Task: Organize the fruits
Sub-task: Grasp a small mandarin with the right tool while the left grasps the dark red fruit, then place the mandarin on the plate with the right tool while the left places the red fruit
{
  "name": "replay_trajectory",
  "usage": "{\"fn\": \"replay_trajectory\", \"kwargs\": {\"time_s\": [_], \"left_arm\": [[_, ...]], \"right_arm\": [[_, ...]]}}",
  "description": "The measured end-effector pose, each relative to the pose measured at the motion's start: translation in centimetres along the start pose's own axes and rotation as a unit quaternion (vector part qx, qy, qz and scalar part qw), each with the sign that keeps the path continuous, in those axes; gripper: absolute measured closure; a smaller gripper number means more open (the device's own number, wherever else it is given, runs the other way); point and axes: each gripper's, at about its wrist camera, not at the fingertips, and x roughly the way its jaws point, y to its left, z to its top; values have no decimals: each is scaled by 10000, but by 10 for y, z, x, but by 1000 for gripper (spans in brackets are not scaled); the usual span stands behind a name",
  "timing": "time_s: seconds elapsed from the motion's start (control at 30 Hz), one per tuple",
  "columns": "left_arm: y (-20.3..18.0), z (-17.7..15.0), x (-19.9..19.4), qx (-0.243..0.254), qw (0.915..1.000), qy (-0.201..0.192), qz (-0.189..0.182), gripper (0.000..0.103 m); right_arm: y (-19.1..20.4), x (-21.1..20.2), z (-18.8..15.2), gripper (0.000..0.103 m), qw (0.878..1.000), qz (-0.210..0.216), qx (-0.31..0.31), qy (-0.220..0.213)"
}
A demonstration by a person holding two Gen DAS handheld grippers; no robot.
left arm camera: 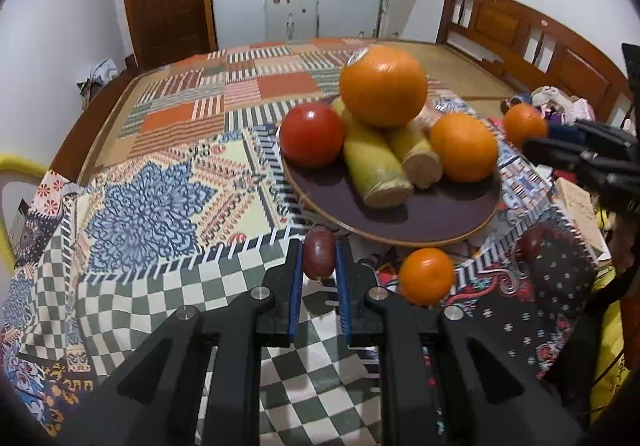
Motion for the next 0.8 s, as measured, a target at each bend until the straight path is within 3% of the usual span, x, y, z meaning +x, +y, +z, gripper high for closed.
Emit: {"fn": "replay_trajectory", "kwargs": {"time_s": [0.3, 0.8], "left_arm": [[-5, 12, -21, -75, 9995, -255, -196, 88], [-8, 30, 15, -110, 9998, -139, -134, 88]], "right_arm": [[28, 17, 3, 69, 9995, 267, -113, 101], [36, 44, 2, 69, 9982, 309, -219, 462]]}}
